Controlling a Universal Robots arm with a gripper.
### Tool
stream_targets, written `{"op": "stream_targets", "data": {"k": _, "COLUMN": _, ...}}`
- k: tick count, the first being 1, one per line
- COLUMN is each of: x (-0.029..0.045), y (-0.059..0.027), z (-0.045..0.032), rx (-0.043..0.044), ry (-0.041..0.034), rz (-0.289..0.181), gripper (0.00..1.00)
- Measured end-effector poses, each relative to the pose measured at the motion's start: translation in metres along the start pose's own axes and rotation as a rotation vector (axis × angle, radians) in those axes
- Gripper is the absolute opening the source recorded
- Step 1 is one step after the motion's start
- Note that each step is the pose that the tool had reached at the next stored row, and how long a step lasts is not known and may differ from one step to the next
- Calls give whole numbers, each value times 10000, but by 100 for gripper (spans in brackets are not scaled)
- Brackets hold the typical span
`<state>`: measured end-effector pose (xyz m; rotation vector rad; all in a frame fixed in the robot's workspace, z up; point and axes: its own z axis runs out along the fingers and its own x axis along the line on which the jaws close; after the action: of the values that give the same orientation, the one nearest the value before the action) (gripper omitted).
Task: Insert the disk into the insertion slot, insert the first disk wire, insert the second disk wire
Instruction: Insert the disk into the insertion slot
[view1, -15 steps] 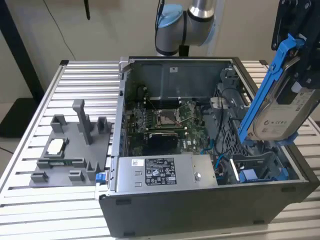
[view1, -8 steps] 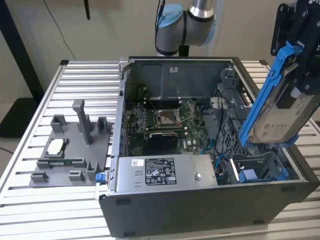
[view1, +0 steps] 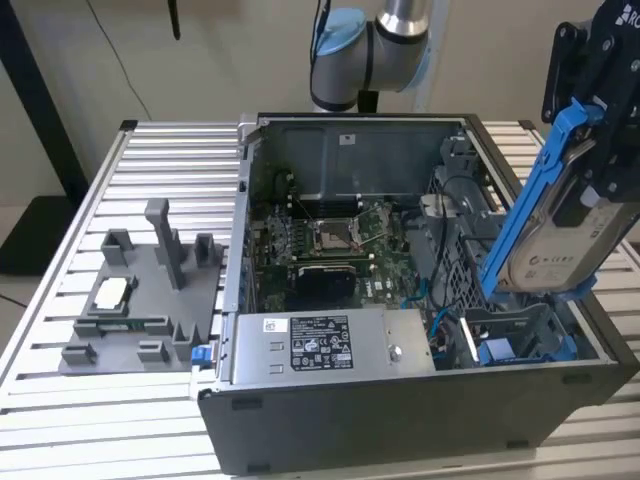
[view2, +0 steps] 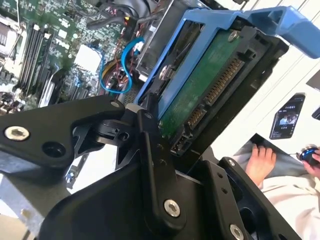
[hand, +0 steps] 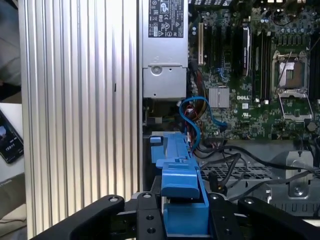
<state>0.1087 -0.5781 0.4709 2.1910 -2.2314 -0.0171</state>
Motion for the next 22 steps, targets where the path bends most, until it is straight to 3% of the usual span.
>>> {"op": "stream_targets", "data": {"k": 6, "x": -1, "y": -40, "z": 59, "rx": -1, "ry": -1, "rz": 1, "gripper": 33}}
{"op": "stream_targets", "data": {"k": 16, "x": -1, "y": -53, "z": 78, "rx": 1, "ry": -5, "rz": -3, "gripper": 33}}
{"op": "stream_targets", "data": {"k": 22, "x": -2, "y": -103, "z": 144, "rx": -1, "ry": -64, "rz": -2, "gripper": 33}}
